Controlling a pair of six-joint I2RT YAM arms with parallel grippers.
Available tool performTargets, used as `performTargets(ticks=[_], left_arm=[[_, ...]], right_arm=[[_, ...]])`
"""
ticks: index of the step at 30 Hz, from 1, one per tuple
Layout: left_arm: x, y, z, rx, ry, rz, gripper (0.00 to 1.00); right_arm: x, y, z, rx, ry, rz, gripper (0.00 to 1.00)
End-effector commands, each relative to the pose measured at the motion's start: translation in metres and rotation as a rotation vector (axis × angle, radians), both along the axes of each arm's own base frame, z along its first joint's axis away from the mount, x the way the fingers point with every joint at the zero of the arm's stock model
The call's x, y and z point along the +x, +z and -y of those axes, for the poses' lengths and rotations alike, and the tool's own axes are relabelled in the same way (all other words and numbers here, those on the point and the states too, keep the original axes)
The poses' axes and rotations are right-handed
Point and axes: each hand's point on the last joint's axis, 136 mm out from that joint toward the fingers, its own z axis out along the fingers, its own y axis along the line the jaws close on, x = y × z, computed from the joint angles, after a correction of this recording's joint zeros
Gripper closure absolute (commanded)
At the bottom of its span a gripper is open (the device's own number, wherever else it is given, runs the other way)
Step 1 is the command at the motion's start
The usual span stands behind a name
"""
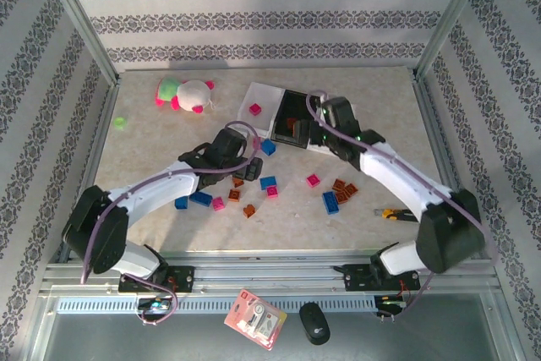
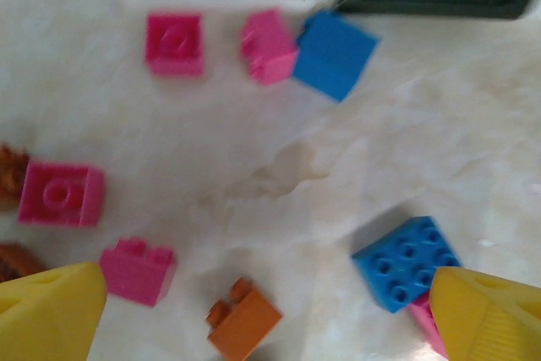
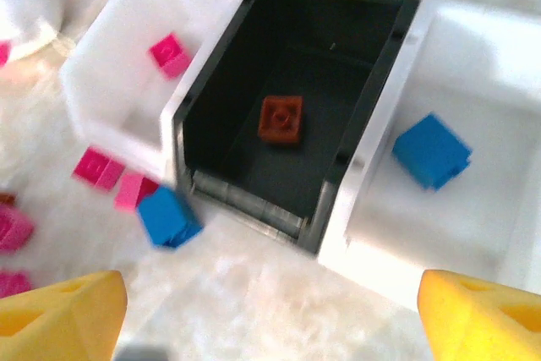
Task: Sort the legos into containers by color
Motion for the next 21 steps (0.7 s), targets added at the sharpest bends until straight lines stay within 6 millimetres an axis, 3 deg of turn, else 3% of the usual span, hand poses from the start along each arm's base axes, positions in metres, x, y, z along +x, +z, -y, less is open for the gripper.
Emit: performTargets(ticks=[1, 6, 12, 21], left_arm=[[-0.012, -0.026, -0.03, 0.027, 0.205, -0.173, 0.04], [-0.005, -0.045, -0.049, 0.04, 0.353, -0.245, 0.1], [0.003, -0.066, -0.068, 0.039, 0.502, -0.309, 0.23], [0.01, -0.084, -0.062, 0.013, 0.511, -0.357, 0.46]], right_arm=[[-0.031, -0.002, -0.011, 0.019, 0.098, 0.044, 0.12], [-0.057, -0.004, -0.008, 0.019, 0.138, 0.075, 0.12], [-0.057, -0.007, -0.009, 0.017, 0.136, 0.073, 0.12], [-0.051, -0.008, -0.021, 0.028, 0.16, 0.065, 0.12]])
